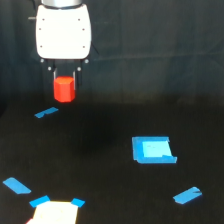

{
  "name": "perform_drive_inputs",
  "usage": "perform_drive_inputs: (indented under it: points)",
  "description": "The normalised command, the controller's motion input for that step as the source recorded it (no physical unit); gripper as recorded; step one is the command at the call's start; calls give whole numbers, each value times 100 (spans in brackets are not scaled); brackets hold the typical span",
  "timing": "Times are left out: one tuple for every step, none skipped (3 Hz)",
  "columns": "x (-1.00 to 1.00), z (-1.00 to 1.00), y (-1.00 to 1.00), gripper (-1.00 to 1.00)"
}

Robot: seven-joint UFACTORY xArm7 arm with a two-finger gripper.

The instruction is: Pick up the red object from the table

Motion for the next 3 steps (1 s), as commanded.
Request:
perform_drive_inputs:
  points:
    - [25,100,-100,-43]
    - [21,100,-54,-100]
    - [-7,100,-79,-78]
